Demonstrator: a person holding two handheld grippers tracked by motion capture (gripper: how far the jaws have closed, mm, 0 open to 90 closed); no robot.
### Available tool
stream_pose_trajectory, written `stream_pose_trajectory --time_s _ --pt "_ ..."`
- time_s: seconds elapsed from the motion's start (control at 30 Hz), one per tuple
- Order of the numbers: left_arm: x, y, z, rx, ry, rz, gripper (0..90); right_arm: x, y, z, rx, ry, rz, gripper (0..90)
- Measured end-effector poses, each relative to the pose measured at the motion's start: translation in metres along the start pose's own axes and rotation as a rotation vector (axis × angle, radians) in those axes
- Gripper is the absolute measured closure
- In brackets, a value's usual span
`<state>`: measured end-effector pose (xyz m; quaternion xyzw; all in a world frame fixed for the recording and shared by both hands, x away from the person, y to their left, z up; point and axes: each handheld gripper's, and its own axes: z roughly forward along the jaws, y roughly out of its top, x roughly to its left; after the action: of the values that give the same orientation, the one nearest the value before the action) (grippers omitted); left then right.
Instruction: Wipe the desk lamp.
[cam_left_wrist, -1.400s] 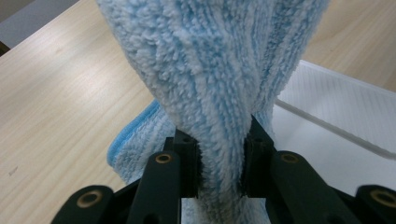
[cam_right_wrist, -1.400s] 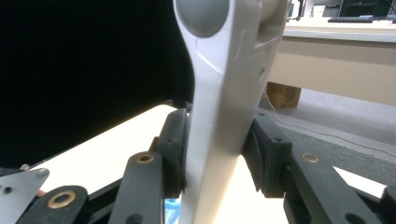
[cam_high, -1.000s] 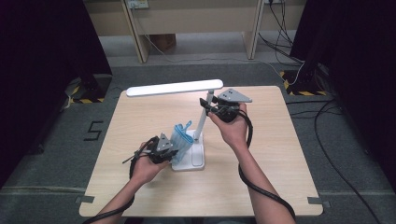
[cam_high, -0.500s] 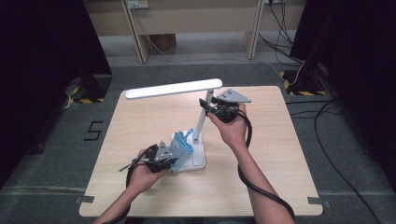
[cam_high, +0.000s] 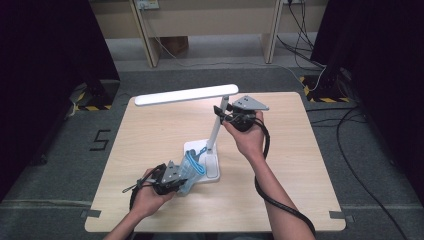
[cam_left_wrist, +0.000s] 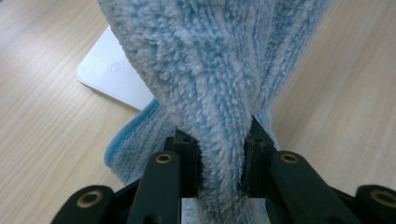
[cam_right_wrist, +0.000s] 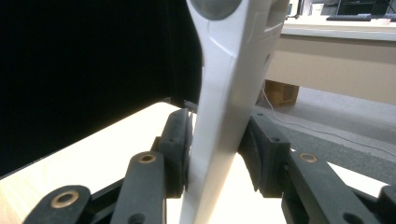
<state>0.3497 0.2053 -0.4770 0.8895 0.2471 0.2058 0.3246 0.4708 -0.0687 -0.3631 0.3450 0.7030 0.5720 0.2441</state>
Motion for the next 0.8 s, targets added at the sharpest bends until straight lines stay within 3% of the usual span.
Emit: stream_pose_trajectory --time_s 0.13,0.23,0.4,0.57,0.67,0.8 --pt "0.003 -0.005 -0.008 -0.004 0.011 -0.03 72.0 0.0 0.0 -0.001 -0.001 -0.002 0.001 62.5" --pt "0.011 -0.011 -0.016 -0.007 0.048 -0.073 71.9 -0.001 -0.001 -0.001 -0.003 0.003 0.017 59.9" --pt "0.03 -0.027 -0.027 0.005 0.127 -0.175 71.6 -0.001 0.0 -0.005 -0.005 0.003 0.028 52.8" --pt "0.045 -0.044 -0.028 0.041 0.199 -0.265 70.8 -0.001 0.0 -0.01 -0.004 0.003 0.028 49.1" --pt "0.052 -0.049 -0.027 0.041 0.206 -0.298 69.8 0.0 -0.003 -0.013 -0.003 0.007 0.036 48.4" --pt "0.059 -0.053 -0.023 0.032 0.177 -0.333 68.4 0.0 -0.011 -0.018 0.008 0.007 0.037 48.3"
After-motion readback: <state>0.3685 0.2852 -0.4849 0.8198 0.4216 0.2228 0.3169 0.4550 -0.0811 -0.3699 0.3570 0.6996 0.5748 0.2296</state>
